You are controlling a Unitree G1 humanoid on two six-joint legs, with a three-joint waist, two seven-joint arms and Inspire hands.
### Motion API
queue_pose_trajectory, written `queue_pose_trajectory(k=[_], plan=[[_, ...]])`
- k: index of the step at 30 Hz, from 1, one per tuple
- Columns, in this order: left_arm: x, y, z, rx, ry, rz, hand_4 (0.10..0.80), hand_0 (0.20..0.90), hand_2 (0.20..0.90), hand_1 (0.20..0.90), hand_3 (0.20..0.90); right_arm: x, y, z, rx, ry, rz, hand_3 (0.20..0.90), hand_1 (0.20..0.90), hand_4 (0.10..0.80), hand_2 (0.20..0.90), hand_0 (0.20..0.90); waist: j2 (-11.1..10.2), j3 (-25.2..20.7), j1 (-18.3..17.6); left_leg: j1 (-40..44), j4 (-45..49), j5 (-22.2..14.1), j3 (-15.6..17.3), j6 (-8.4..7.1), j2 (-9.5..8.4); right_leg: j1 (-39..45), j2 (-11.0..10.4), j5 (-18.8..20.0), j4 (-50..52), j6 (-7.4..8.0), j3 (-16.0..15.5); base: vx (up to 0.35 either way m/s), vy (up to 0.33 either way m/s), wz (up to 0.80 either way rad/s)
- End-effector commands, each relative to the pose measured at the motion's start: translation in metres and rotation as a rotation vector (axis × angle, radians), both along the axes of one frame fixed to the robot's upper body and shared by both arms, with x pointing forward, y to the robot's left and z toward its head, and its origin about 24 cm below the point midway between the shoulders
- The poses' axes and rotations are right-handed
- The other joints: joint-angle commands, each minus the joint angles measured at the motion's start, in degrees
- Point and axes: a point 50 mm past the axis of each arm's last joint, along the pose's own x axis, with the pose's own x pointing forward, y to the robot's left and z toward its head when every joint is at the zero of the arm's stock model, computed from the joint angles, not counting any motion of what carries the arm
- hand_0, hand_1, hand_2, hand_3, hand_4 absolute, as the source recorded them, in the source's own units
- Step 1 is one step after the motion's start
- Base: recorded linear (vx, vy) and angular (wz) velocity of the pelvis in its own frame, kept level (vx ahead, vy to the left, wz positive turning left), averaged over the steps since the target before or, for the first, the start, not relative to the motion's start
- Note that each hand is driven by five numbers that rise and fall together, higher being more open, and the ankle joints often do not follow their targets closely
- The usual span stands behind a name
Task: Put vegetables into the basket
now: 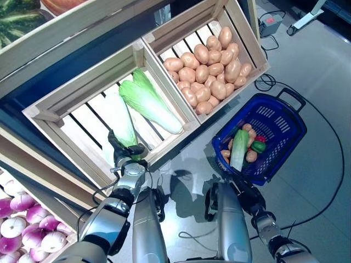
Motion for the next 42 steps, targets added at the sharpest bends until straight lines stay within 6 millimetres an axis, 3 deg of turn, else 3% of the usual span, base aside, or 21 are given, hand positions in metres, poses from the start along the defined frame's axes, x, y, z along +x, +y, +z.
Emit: queue_pose_trajectory(k=[1, 5, 13, 14, 15, 28, 42], plan=[[0.019, 0.029, 0.042, 0.018, -0.088, 0.023, 0.800, 0.900, 0.900, 0.900, 0.900, -0.009, -0.017, 0.002, -0.023, -0.035, -0.003, 0.900, 0.900, 0.800, 0.900, 0.900, 0.8, -3.3, -2.1, 1.3, 1.0, -5.1, -2.8, -0.94, 1.88, 0.9, -2.4, 4.0, -4.1, 2.89, 3.4, 0.019, 0.027, -0.05], [0.023, 0.052, 0.061, 0.000, -0.099, 0.092, 0.800, 0.900, 0.900, 0.900, 0.900, -0.008, -0.022, 0.005, -0.025, -0.051, -0.010, 0.900, 0.900, 0.800, 0.900, 0.900, 0.5, -3.2, -3.4, -1.8, 3.9, -5.8, -3.3, -0.99, 2.43, -2.0, -2.3, 3.4, -1.7, 2.75, 4.0, -0.005, 0.012, -0.02], [0.028, 0.071, 0.080, -0.023, -0.035, 0.061, 0.800, 0.900, 0.900, 0.900, 0.900, -0.012, -0.036, 0.004, -0.008, -0.042, -0.082, 0.900, 0.900, 0.800, 0.900, 0.900, 0.1, -3.4, -5.2, -7.0, 8.4, -6.6, -3.3, -0.70, 3.65, -7.0, -2.4, 2.6, 2.7, 2.66, 4.0, -0.028, -0.003, -0.02], [0.028, 0.073, 0.082, -0.034, -0.041, 0.059, 0.737, 0.806, 0.806, 0.806, 0.806, -0.014, -0.039, 0.004, -0.007, -0.039, -0.090, 0.900, 0.900, 0.800, 0.900, 0.900, 0.1, -3.5, -5.2, -7.5, 8.8, -6.7, -3.3, -0.64, 3.81, -7.5, -2.4, 2.6, 3.1, 2.62, 4.1, -0.011, 0.009, 0.04], [0.029, 0.074, 0.085, -0.048, -0.054, 0.052, 0.402, 0.302, 0.302, 0.302, 0.302, -0.015, -0.041, 0.004, -0.007, -0.039, -0.095, 0.900, 0.900, 0.800, 0.900, 0.900, 0.2, -3.6, -5.3, -7.8, 9.2, -6.8, -3.4, -0.58, 3.93, -7.8, -2.4, 2.5, 3.5, 2.62, 4.1, -0.016, 0.016, 0.07], [0.020, 0.086, 0.073, -0.066, -0.021, 0.006, 0.400, 0.300, 0.300, 0.300, 0.300, -0.014, -0.042, 0.008, -0.015, -0.081, -0.086, 0.900, 0.900, 0.800, 0.900, 0.900, 0.9, -6.1, -4.8, -4.9, 7.2, -6.6, -2.8, -0.06, 4.53, -5.3, -2.9, 1.9, 2.4, 2.28, 3.9, 0.016, 0.005, 0.00], [0.018, 0.080, 0.065, -0.115, -0.133, -0.041, 0.400, 0.300, 0.300, 0.300, 0.300, -0.005, -0.035, 0.013, -0.048, -0.094, -0.133, 0.900, 0.900, 0.800, 0.900, 0.900, 1.7, -9.4, -3.7, 11.3, -11.5, -1.1, 1.5, -0.01, 4.63, 9.6, -3.4, 5.9, -13.8, 2.62, 2.8, 0.006, 0.007, -0.04]])
